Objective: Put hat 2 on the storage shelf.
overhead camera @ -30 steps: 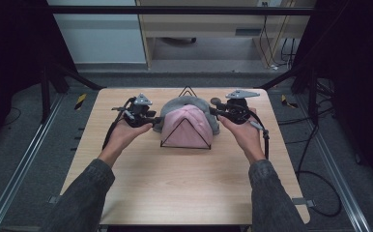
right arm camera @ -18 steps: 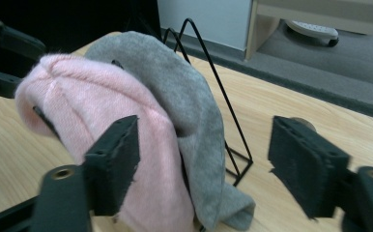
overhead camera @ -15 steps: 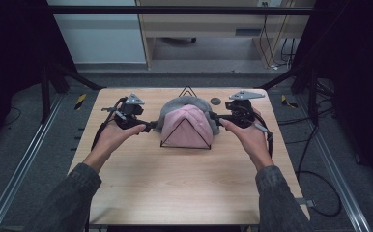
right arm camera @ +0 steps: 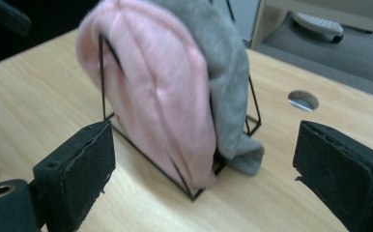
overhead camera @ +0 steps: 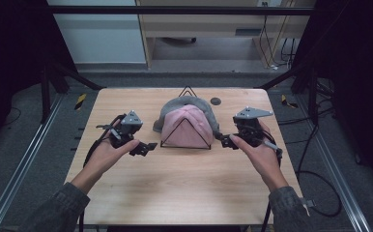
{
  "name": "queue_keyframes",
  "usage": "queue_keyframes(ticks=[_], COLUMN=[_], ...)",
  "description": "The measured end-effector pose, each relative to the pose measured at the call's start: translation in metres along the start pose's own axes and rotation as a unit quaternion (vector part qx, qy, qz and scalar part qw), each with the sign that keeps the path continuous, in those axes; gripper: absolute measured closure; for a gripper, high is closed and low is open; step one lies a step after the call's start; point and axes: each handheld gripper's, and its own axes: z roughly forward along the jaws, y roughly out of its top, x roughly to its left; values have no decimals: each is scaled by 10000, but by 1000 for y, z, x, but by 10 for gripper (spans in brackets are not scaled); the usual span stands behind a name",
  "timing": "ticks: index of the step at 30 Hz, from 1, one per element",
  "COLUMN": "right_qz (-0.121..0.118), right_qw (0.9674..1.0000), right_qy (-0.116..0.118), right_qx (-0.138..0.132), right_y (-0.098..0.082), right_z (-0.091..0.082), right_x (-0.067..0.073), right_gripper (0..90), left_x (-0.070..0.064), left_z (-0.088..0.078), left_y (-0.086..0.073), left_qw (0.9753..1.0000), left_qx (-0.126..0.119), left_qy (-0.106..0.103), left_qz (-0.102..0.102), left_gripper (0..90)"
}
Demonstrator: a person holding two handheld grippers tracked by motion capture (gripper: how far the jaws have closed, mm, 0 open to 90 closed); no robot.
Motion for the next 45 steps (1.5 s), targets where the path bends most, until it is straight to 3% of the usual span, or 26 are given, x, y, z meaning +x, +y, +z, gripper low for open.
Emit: queue_keyframes(ticks=[9,18,24,31,37,45], right_qz=[-100,30,192,272,347,405], right_qw=[9995,9981,9960,9943,9915,9889], right_qy=[-14,22,115,108,59,-11], right_qx=[314,621,871,1028,1252,1428], right_y=[-36,-72,-96,-109,-119,-126], right_z=[-1,3,12,21,31,37], right_x=[7,7,8,7,5,6], right_gripper=[89,103,114,134,129,109], left_x=[-5,-5,-7,-5,-1,-1], left_z=[-4,5,21,33,45,50], left_y=[-21,-47,-69,-83,-101,-107], left_qw=[9999,9994,9976,9961,9955,9948], left_qx=[-46,332,658,841,884,953], left_qy=[-95,-118,-195,-254,-259,-239], left_qz=[18,45,20,-40,-235,-253], left_gripper=[62,67,69,68,68,66])
